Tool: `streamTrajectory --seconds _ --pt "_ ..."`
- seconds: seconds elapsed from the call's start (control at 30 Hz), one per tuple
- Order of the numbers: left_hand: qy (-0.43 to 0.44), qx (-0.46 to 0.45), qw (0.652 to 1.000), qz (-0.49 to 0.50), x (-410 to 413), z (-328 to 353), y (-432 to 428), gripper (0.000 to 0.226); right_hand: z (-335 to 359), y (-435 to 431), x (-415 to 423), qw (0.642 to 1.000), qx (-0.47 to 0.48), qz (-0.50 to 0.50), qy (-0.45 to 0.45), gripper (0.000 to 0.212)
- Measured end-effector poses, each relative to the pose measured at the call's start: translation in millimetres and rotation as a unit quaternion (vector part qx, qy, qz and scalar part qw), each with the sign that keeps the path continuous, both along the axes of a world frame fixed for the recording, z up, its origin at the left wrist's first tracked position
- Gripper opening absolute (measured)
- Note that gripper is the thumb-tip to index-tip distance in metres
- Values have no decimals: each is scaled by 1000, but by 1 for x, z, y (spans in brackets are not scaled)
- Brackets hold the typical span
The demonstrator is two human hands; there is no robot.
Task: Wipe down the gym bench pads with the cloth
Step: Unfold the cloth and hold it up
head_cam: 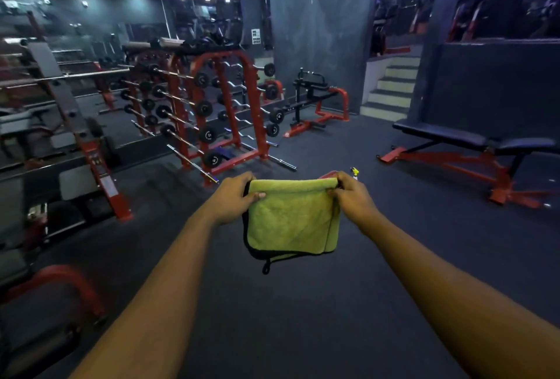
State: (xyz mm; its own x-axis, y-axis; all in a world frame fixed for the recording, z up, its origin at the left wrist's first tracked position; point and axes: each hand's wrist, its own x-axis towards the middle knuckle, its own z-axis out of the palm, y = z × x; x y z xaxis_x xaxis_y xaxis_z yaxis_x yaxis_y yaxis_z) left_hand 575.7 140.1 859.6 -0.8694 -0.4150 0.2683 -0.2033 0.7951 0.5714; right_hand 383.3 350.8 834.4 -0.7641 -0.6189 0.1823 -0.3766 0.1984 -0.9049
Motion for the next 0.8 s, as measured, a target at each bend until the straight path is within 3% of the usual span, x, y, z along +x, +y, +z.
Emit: streamTrajectory --seconds 0.37,0.6,0.8 --pt "-22 -26 999 -33 -256 -13 -266 26 -26 -255 -243 999 10 -31 -8 15" --pt "-37 -3 997 -68 -408 -6 -394 28 -31 -376 -375 997 -8 -72 -25 25" --pt "-50 -48 994 -80 -573 -29 -503 25 -67 -475 -531 995 -32 -80 -53 21"
